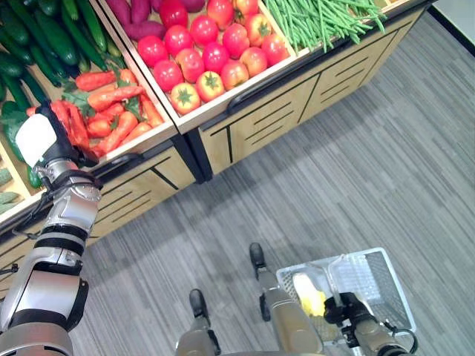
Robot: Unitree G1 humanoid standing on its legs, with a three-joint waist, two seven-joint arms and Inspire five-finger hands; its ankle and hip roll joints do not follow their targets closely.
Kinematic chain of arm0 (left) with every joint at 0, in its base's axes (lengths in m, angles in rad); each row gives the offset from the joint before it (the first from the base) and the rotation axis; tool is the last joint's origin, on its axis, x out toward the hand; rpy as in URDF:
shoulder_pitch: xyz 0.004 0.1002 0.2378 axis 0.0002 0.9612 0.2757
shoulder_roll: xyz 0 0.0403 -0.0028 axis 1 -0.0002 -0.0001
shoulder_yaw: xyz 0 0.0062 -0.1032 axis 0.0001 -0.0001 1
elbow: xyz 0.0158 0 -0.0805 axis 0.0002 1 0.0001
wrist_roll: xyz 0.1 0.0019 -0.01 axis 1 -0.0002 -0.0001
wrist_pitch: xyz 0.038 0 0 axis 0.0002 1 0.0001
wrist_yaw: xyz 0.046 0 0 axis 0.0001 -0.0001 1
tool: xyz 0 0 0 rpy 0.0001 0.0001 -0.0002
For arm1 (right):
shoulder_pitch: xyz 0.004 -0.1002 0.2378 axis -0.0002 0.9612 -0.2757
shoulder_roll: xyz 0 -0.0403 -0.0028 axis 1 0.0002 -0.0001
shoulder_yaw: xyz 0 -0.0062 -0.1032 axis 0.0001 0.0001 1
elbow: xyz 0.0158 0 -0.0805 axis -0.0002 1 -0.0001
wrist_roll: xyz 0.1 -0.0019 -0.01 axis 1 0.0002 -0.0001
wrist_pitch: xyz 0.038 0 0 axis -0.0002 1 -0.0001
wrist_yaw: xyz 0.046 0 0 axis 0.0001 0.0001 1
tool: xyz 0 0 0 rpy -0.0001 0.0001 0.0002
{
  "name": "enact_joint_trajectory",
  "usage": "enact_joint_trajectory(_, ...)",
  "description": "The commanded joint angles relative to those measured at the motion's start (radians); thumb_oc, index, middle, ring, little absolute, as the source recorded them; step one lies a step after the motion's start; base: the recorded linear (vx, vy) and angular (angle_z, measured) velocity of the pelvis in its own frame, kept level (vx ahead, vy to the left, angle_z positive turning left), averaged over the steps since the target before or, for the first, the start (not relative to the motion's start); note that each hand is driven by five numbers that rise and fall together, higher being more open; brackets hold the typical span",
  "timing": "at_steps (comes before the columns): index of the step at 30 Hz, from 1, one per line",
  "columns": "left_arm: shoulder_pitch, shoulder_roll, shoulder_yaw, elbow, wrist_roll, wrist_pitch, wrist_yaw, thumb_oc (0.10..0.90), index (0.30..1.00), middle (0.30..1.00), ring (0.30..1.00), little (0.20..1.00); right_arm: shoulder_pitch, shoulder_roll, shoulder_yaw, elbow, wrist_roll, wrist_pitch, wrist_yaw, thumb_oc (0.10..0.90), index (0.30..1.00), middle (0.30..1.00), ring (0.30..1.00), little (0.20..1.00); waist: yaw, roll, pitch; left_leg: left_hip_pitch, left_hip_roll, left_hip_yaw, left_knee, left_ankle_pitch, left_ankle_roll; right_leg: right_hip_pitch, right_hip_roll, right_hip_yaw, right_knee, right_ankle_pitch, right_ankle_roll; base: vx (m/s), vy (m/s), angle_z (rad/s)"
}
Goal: Get the vegetables into the basket
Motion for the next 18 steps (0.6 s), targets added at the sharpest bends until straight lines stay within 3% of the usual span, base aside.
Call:
enact_joint_trajectory(1,-0.103,0.136,-0.044,0.01,0.026,-0.026,0.057,0.9,1.0,1.0,1.0,1.0,0.04,-0.008,0.048,0.011,0.012,0.0,-0.001,0.4,0.3,0.3,0.3,0.3,-0.009,-0.002,-0.042,-0.022,0.031,-0.023,0.002,0.065,-0.025,0.04,-0.072,0.017,0.025,-0.085,0.122,0.0,0.0,0.0)
enact_joint_trajectory(7,-0.156,0.13,-0.095,0.055,0.018,-0.027,0.037,0.9,1.0,1.0,1.0,1.0,0.034,-0.004,0.06,0.001,0.022,-0.004,-0.006,0.4,0.3,0.3,0.3,0.3,-0.015,-0.003,-0.039,-0.039,0.028,-0.023,0.002,0.068,-0.027,0.022,-0.072,0.018,0.024,-0.077,0.123,0.0,0.0,0.0)
enact_joint_trajectory(8,-0.155,0.123,-0.098,0.057,0.019,-0.028,0.031,0.4,0.3,0.3,0.3,0.3,0.033,-0.003,0.061,0.001,0.023,-0.003,-0.005,0.4,0.3,0.3,0.3,0.3,-0.015,-0.005,-0.037,-0.04,0.028,-0.022,0.002,0.066,-0.028,0.019,-0.073,0.017,0.024,-0.075,0.123,0.0,0.0,0.0)
enact_joint_trajectory(18,-0.112,0.081,-0.094,0.003,0.054,-0.024,0.01,0.4,0.3,0.3,0.3,0.3,0.036,-0.003,0.059,-0.001,0.017,-0.001,-0.004,0.4,0.3,0.3,0.3,0.3,-0.015,-0.007,-0.036,-0.045,0.026,-0.026,0.002,0.065,-0.024,0.015,-0.074,0.009,0.023,-0.073,0.121,0.0,0.0,0.0)
